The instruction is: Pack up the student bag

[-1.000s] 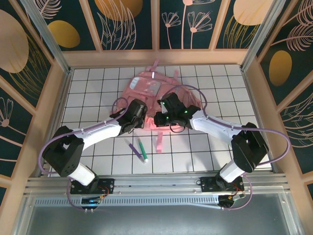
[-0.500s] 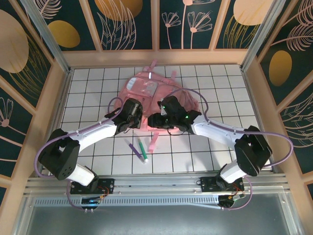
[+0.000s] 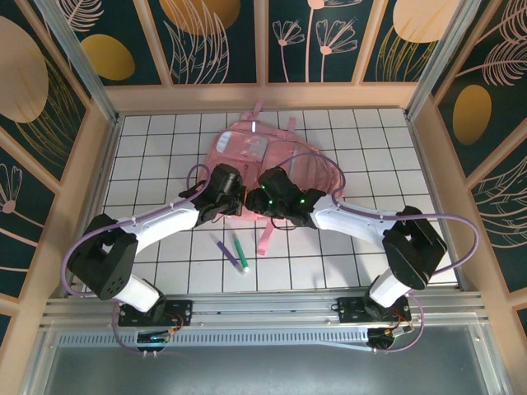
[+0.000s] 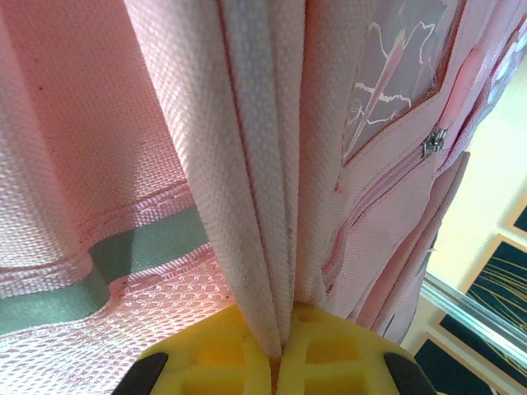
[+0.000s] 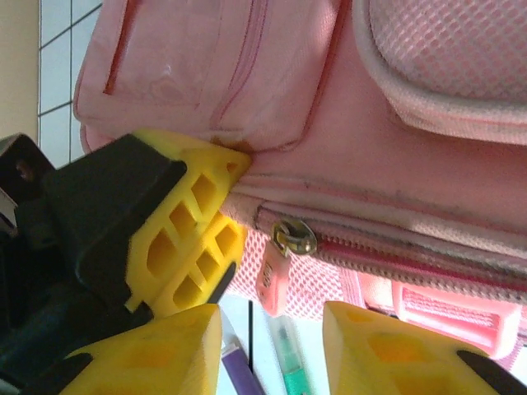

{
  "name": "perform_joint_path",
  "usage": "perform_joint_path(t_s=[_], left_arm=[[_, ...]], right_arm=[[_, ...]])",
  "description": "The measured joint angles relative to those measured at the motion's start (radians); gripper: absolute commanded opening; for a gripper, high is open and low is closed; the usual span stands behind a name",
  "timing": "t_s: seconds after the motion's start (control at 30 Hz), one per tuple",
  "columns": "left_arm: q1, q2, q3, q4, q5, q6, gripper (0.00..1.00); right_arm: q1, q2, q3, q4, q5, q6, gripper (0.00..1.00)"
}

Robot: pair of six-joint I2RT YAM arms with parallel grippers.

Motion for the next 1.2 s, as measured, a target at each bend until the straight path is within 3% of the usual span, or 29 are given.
perform_joint_path(t_s=[0.23, 0.67, 0.87, 1.2], left_arm=[[-0.002, 0.001, 0.0, 0.007, 0.006, -0.011, 0.0], [-0.003, 0.01, 0.0, 0.028, 0.001, -0.03, 0.0], [-0.006, 0.009, -0.012, 0.042, -0.001, -0.038, 0.0], [-0.025, -0.047, -0.059, 0.116, 0.014, -0.061, 0.0]], right_arm=[[-0.009, 0.049, 0.001, 0.047, 0.007, 0.068, 0.29], [-0.021, 0.073, -0.006, 0.11, 0.0, 0.194, 0.0], [-0.022, 0.05, -0.048, 0.158, -0.004, 0.223, 0.0], [-0.073, -0.151, -0.203, 0.195, -0.049, 0.293, 0.0]])
